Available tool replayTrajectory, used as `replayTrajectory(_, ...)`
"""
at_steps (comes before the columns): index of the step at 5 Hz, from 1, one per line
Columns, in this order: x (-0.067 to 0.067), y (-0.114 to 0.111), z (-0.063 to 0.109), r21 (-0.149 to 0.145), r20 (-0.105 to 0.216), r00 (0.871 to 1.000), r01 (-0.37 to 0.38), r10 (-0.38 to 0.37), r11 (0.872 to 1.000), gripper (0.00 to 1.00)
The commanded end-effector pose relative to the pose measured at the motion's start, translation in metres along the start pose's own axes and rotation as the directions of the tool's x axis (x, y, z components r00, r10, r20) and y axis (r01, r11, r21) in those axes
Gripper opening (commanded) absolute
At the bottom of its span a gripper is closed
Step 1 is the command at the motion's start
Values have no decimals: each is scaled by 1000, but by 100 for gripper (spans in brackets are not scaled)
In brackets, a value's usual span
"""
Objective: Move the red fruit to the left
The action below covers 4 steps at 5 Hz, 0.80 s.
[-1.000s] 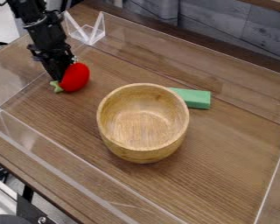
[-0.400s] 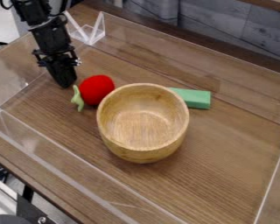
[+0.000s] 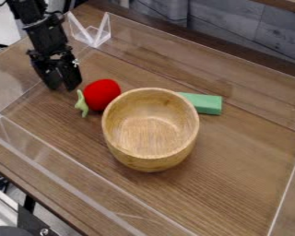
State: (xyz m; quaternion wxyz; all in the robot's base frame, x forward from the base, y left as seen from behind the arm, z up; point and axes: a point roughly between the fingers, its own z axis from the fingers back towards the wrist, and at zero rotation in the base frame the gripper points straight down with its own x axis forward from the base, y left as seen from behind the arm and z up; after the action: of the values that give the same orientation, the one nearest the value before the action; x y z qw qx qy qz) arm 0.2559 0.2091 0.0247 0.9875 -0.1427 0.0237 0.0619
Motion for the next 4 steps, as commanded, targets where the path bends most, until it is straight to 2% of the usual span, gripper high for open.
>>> replayTrajectory(1, -8, 14, 24, 46, 45, 998, -52, 49, 998, 100)
replayTrajectory(2, -4, 9, 33, 54, 59, 997, -48, 45, 997, 100)
replayTrajectory(3, -7, 7, 46, 55, 96, 990, -111, 106, 992, 100)
replayTrajectory(4, -11, -11, 62, 47, 139, 978, -161, 153, 986, 100)
